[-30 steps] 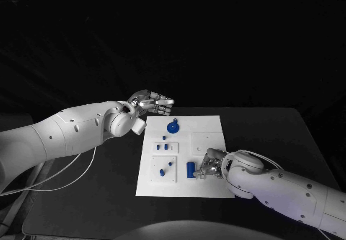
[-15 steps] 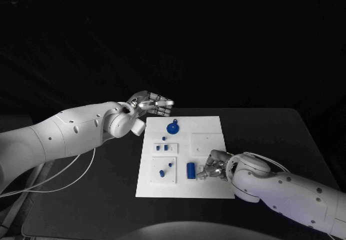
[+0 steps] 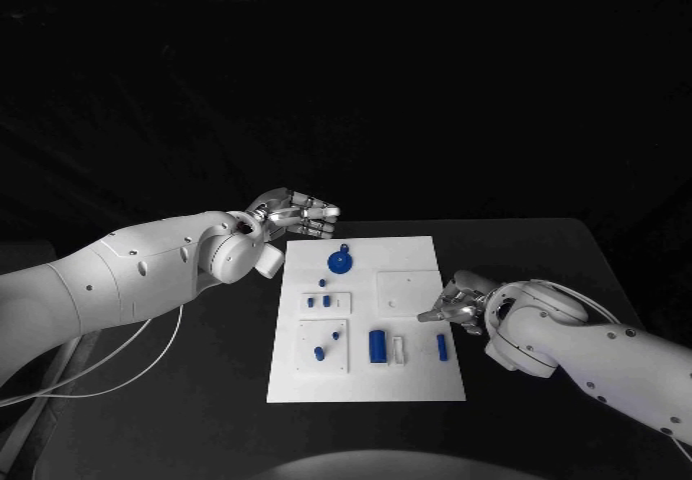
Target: Assemble the parts on the task board
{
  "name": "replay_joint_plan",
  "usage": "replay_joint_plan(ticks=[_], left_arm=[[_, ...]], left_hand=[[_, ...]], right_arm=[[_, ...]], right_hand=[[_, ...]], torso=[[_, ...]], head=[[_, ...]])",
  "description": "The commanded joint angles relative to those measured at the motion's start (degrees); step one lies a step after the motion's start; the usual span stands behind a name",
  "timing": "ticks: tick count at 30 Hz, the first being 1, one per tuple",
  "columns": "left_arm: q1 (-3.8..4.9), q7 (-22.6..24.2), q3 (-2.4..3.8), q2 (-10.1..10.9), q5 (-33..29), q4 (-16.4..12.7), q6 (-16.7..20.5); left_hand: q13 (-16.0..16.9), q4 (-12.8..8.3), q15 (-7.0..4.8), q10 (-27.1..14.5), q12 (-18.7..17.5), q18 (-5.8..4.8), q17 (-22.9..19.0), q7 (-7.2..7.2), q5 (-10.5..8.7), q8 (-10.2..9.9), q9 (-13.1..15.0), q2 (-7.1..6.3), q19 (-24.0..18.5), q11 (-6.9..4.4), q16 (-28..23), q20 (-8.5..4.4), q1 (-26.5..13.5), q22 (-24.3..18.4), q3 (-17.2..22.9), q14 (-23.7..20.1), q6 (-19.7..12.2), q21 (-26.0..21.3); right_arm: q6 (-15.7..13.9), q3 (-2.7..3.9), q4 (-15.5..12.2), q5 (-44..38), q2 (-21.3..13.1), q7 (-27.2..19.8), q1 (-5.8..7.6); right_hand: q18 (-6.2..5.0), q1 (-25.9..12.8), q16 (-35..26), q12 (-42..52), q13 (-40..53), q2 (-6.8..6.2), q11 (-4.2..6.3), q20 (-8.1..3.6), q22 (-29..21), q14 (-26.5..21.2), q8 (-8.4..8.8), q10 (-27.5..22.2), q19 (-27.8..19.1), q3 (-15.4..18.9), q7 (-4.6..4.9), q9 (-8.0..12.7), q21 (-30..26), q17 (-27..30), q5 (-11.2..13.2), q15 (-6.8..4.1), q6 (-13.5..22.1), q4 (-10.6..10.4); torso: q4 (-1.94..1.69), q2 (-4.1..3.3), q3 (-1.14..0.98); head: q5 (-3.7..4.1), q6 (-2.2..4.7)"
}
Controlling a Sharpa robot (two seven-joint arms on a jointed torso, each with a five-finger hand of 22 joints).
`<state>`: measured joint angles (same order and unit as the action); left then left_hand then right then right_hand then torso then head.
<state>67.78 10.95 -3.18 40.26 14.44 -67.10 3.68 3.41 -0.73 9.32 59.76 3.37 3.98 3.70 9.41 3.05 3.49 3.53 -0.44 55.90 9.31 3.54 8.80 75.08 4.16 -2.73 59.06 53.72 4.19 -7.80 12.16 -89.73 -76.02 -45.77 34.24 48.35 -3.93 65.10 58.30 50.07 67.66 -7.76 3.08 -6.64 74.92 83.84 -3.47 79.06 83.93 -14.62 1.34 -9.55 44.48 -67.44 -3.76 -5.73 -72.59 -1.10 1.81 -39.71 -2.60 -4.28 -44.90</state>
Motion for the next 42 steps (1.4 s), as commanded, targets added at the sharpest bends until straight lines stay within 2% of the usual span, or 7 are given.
replay_joint_plan(ticks=[1, 3, 14, 16, 22, 33, 42], left_arm=[[0.02, 0.8, 0.01, 0.0, 0.3, -0.2, -0.6], [0.02, 0.8, 0.01, 0.1, 0.3, -0.2, -0.6], [0.02, 0.8, -0.02, 0.0, 0.3, -0.3, -0.8], [0.02, 0.8, -0.02, 0.0, 0.3, -0.2, -0.8], [0.02, 0.7, -0.03, -0.1, 0.3, -0.2, -0.9], [0.02, 0.6, -0.06, -0.1, 0.3, -0.2, -0.9], [0.02, 0.5, -0.07, -0.1, 0.3, -0.2, -1.1]], left_hand=[[0.0, 0.1, 0.15, -0.3, 0.0, 0.24, 0.0, 0.12, -0.14, 0.0, 0.0, 0.51, -0.2, 0.01, 0.0, -0.02, 0.0, 0.0, -0.1, -0.3, -0.4, -0.1], [0.0, 0.1, 0.15, -0.3, 0.0, 0.24, 0.0, 0.12, -0.14, 0.0, 0.0, 0.51, -0.2, 0.01, 0.0, -0.02, 0.0, 0.0, -0.1, -0.3, -0.4, -0.1], [0.0, 0.1, 0.15, -0.3, 0.0, 0.21, 0.0, 0.14, -0.14, 0.0, -0.1, 0.45, -0.3, 0.01, 0.0, -0.01, -0.1, 0.0, -0.2, -0.3, -0.6, -0.1], [0.0, 0.1, 0.15, -0.3, 0.0, 0.21, 0.0, 0.14, -0.14, 0.0, -0.1, 0.45, -0.3, 0.01, 0.0, -0.01, -0.1, 0.0, -0.2, -0.3, -0.6, -0.1], [0.0, 0.1, 0.16, -0.3, 0.0, 0.21, 0.0, 0.15, -0.15, 0.0, -0.1, 0.37, -0.3, 0.02, 0.0, -0.01, -0.1, 0.0, -0.2, -0.3, -0.6, -0.1], [0.0, 0.1, 0.16, -0.3, 0.0, 0.21, 0.0, 0.15, -0.15, 0.0, -0.1, 0.37, -0.3, 0.02, 0.0, -0.01, -0.1, 0.0, -0.2, -0.3, -0.6, -0.1], [0.0, 0.3, 0.16, -0.3, 0.0, 0.21, 0.0, 0.17, -0.15, 0.0, -0.1, 0.36, -0.3, 0.02, 0.0, -0.01, -0.2, 0.0, -0.1, -0.3, -0.8, -0.1]], right_arm=[[3.5, 0.39, 1.2, 3.2, -0.6, -0.4, -0.01], [6.3, 0.67, 2.0, 3.1, -0.9, 0.7, 0.00], [13.1, 0.73, 4.1, 0.0, -0.6, 5.3, -0.22], [13.5, 0.55, 4.3, -0.4, -0.4, 5.7, -0.29], [14.0, -0.26, 5.3, -1.0, 0.5, 6.4, -0.44], [14.7, -3.18, 7.1, -3.9, 2.1, 6.9, -0.55], [13.2, -4.49, 8.6, -6.3, 3.4, 6.6, -0.73]], right_hand=[[1.08, 0.6, 0.3, 0.6, 0.5, 0.42, 0.07, -0.53, 5.6, 0.1, -0.27, 0.2, 2.5, 0.1, 0.01, -2.5, 0.3, -0.2, 0.2, -0.15, -0.1, 0.5], [1.16, 1.3, 0.2, 1.8, 1.3, 0.66, 0.16, -0.56, 5.5, 0.1, -0.26, 0.5, 2.5, -0.2, -0.28, -4.6, 0.2, -0.2, -2.2, -0.21, 0.1, 1.5], [1.23, -1.7, 0.0, 1.0, 1.2, -0.88, 0.12, -0.78, 5.4, 0.0, -0.54, 0.0, 2.2, 0.4, -0.20, -11.6, -0.6, -0.1, 1.0, -0.33, 1.0, -2.4], [1.40, -0.6, -0.2, 0.9, 1.5, -1.21, 0.13, -0.86, 5.3, 0.1, -0.40, 0.2, 2.3, 0.8, -0.33, -18.1, -0.7, -0.4, 1.0, -0.41, 1.9, -4.7], [1.44, -1.5, -0.4, 0.5, 1.4, -1.77, 0.60, -1.26, 5.3, 0.1, -0.44, 0.3, 2.3, -0.2, -0.74, -27.0, -0.9, -0.7, 1.1, -0.73, 2.4, -5.7], [1.39, -1.5, -0.6, 1.4, 2.5, -2.15, 0.32, -1.11, 5.3, 0.1, -0.22, -0.1, 2.3, -0.6, -0.52, -28.4, -1.0, -0.7, 1.0, -0.61, 3.4, -5.8], [1.32, -1.4, -0.8, 1.1, 2.4, -2.38, 0.13, -1.04, 5.3, 0.1, -0.16, -0.4, 2.3, -0.9, -0.19, -28.2, -1.2, -0.7, 1.0, -0.52, 4.3, -5.4]], torso=[[-0.08, -0.05, -0.06], [-0.09, -0.05, -0.06], [-0.22, -0.05, 0.01], [-0.23, -0.04, 0.03], [-0.25, -0.06, 0.07], [-0.23, -0.05, 0.08], [-0.23, -0.06, 0.05]], head=[[0.18, 0.10], [0.18, 0.01], [0.45, -0.33], [0.44, -0.37], [0.47, -0.55], [0.38, -0.90], [0.29, -1.00]])
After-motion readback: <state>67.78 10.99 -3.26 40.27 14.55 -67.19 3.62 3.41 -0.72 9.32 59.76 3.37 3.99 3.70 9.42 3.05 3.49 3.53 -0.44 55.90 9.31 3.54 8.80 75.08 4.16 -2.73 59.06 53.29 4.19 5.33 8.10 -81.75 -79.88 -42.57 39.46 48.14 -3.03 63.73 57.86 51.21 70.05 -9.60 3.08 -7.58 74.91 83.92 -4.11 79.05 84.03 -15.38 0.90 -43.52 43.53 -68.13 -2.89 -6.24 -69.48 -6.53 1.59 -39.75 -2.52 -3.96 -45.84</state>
